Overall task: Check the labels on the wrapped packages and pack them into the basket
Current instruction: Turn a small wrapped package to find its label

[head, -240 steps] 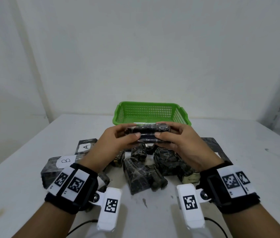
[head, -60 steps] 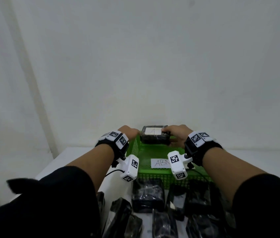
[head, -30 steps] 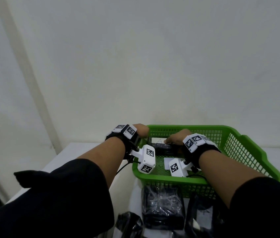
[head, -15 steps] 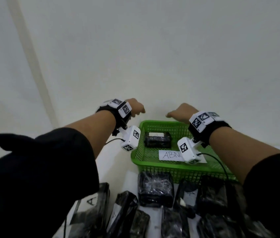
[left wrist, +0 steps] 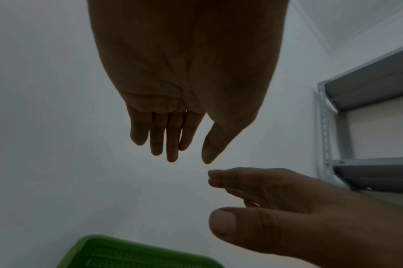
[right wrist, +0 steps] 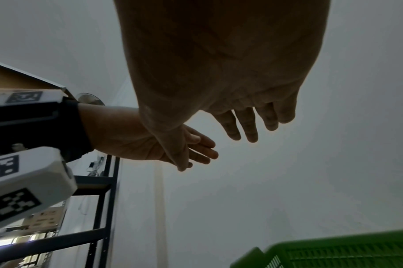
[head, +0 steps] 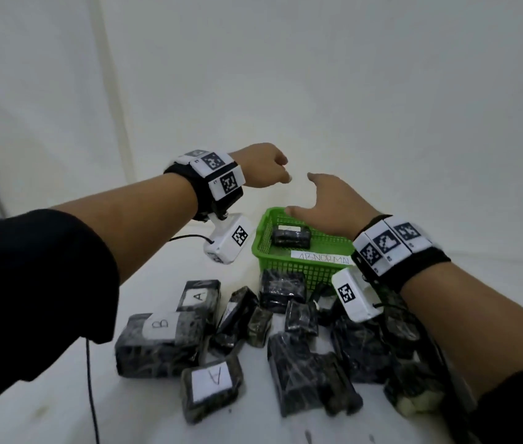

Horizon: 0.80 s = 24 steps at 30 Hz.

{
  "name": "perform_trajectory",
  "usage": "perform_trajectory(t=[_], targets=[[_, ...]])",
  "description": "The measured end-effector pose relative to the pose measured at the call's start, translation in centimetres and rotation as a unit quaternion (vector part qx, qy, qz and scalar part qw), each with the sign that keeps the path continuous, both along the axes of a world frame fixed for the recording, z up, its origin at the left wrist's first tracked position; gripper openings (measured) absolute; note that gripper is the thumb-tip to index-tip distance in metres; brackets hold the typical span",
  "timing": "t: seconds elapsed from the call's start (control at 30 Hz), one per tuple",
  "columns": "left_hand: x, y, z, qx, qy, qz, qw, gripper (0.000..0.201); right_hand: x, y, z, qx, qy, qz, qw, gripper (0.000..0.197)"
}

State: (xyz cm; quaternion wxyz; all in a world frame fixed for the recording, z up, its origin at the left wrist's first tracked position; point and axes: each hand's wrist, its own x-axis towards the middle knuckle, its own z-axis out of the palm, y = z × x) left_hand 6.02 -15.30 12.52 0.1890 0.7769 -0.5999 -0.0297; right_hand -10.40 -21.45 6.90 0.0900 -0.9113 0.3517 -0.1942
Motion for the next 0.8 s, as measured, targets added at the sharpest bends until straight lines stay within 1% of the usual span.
perform_trajectory(t=[0.23, 0.4, 0.47, 0.57, 0.6, 0.7, 0.73, 0.8], targets=[[-3.1, 7.0, -3.4, 0.027, -0.050, -0.035, 0.998, 0.061, -3.1, 7.4, -2.8, 0.006, 0.023, 0.049, 0.999, 0.099], [-4.2, 10.8, -7.6, 0.062, -0.032, -0.050, 0.996, 0.062, -3.2, 9.8, -6.5, 0.028, 0.055, 0.073, 0.995, 0.102], [-4.6, 11.7, -9.4, 0.091, -0.021, -0.063, 0.994, 0.065, -3.0, 10.3, -8.0, 0.054, 0.064, 0.081, 0.993, 0.094], [-4.7, 12.1, -11.8, 0.135, -0.038, -0.072, 0.987, 0.061, -2.5, 10.4, -9.8, 0.082, 0.071, 0.068, 0.992, 0.069], [-4.6, 11.9, -12.5, 0.152, -0.045, -0.066, 0.985, 0.061, -2.3, 10.3, -10.4, 0.083, 0.075, 0.067, 0.991, 0.064], [-4.9, 11.4, -14.3, 0.188, -0.062, -0.055, 0.979, 0.057, -1.5, 9.9, -11.5, 0.058, 0.104, 0.066, 0.991, 0.046], [-4.9, 11.3, -14.9, 0.192, -0.061, -0.049, 0.978, 0.053, -1.3, 9.8, -11.8, 0.042, 0.114, 0.064, 0.991, 0.042], [-4.6, 10.9, -15.9, 0.187, -0.051, -0.030, 0.981, 0.040, -0.9, 9.8, -12.2, 0.006, 0.136, 0.057, 0.989, 0.039]])
